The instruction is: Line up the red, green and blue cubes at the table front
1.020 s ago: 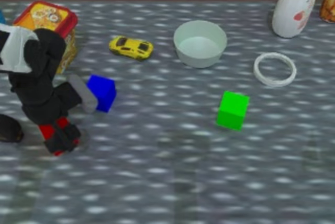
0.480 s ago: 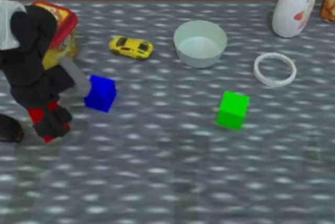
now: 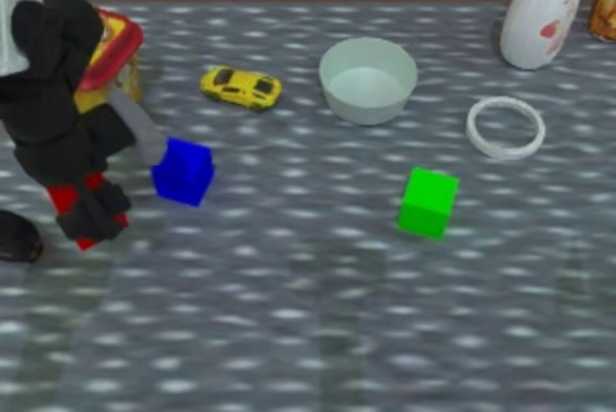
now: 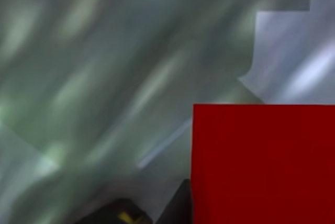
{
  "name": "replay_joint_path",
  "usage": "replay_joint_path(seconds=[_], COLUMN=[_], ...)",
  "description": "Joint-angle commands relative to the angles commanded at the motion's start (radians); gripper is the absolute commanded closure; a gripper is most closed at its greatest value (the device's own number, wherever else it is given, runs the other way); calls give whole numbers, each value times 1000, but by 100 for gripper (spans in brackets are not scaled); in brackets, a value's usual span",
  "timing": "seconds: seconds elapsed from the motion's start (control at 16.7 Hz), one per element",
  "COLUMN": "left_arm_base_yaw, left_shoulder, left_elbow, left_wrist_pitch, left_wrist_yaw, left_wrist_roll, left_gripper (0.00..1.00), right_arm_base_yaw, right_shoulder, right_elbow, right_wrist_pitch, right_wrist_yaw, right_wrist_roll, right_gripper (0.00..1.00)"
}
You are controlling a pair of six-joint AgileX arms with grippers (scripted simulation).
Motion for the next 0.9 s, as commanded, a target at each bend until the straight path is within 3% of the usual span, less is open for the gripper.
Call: replay_joint_path(seconds=[0.18,0.66,0.9], left_arm_base_yaw=[-94,-499,-558], left_shoulder=[-24,-136,-161], left_elbow=[-17,-105,-118], left_wrist_pitch=[-8,-39,-40], left_wrist_yaw=[-1,-1,-3], left_wrist_roll=[10,51,57], left_gripper=[100,100,100], right_arm_base_yaw=[0,0,0], right_shoulder=[0,0,0], right_elbow=[0,0,0], right_wrist_pitch=[0,0,0], right_wrist_yaw=[0,0,0], right_wrist_roll=[0,0,0], right_gripper=[0,0,0])
